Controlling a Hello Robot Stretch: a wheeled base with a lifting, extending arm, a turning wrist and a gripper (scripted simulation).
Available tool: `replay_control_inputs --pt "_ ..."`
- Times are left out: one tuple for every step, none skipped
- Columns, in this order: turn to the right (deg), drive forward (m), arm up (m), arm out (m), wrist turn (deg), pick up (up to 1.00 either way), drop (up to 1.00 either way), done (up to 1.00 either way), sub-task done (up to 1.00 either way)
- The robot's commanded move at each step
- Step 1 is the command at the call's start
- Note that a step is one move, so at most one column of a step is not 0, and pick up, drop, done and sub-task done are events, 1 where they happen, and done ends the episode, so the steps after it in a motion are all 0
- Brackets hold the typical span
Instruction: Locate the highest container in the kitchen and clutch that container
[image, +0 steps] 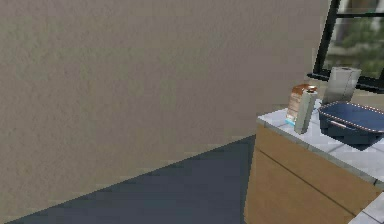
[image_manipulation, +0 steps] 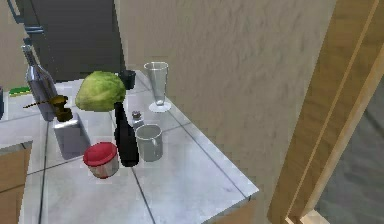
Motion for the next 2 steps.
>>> replay_control_inputs --pt "0.0 0.00 0.50 0.00 0.0 0.00 0.00 0.00 0.00" --pt "0.0 0.00 0.38 0.00 0.0 0.00 0.00 0.00 0.00"
